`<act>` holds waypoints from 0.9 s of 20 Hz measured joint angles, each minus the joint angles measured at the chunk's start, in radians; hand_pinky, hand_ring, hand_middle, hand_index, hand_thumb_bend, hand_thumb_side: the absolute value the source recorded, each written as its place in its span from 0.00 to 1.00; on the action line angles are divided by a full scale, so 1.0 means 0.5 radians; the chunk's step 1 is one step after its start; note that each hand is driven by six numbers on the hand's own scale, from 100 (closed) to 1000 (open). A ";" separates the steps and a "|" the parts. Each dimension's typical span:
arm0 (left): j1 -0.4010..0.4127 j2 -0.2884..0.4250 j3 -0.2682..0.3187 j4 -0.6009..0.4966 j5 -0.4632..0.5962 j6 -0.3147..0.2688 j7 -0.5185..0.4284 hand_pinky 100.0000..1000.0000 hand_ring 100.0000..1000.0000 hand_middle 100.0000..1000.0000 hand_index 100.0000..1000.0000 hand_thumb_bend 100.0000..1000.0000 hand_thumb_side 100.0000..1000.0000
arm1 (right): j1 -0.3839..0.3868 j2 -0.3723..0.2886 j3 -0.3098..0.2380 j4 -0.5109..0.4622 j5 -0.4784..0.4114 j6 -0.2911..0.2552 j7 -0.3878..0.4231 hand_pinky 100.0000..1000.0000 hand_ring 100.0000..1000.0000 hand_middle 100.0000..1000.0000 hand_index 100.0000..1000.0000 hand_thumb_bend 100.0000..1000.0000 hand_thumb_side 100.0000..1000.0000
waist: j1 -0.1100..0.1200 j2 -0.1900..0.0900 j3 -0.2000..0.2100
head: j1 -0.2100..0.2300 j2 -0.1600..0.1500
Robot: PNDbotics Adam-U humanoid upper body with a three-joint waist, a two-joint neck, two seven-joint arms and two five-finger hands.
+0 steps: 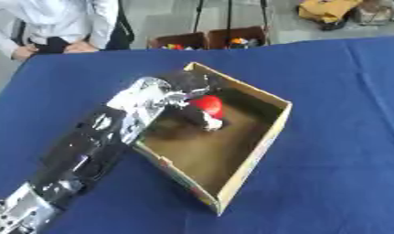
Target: Pick up objects on the table and place them in the box.
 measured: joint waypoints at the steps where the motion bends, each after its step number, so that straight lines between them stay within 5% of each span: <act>1: 0.004 0.031 0.023 -0.076 0.054 0.020 0.019 0.76 0.88 0.88 1.00 0.32 0.86 | 0.002 0.000 0.000 0.000 0.000 0.000 -0.001 0.74 0.72 0.68 0.69 0.00 1.00 | 0.000 0.000 0.006 | -0.006 0.001; 12: 0.095 0.337 0.302 -0.776 0.850 0.313 0.137 0.61 0.77 0.79 1.00 0.30 0.85 | 0.049 -0.001 -0.021 0.000 0.023 0.006 -0.033 0.73 0.72 0.68 0.69 0.00 1.00 | -0.001 0.000 0.056 | -0.057 0.020; 15: 0.147 0.395 0.420 -1.031 1.043 0.404 0.301 0.53 0.71 0.72 0.99 0.24 0.81 | 0.054 -0.001 -0.033 0.000 0.037 0.006 -0.050 0.73 0.72 0.68 0.70 0.00 1.00 | -0.001 0.000 0.077 | -0.074 0.021; 18: 0.230 0.442 0.555 -1.281 1.318 0.461 0.690 0.55 0.70 0.70 0.95 0.27 0.80 | 0.068 -0.001 -0.046 0.000 0.047 0.007 -0.071 0.73 0.72 0.68 0.70 0.00 1.00 | -0.001 0.000 0.108 | -0.096 0.021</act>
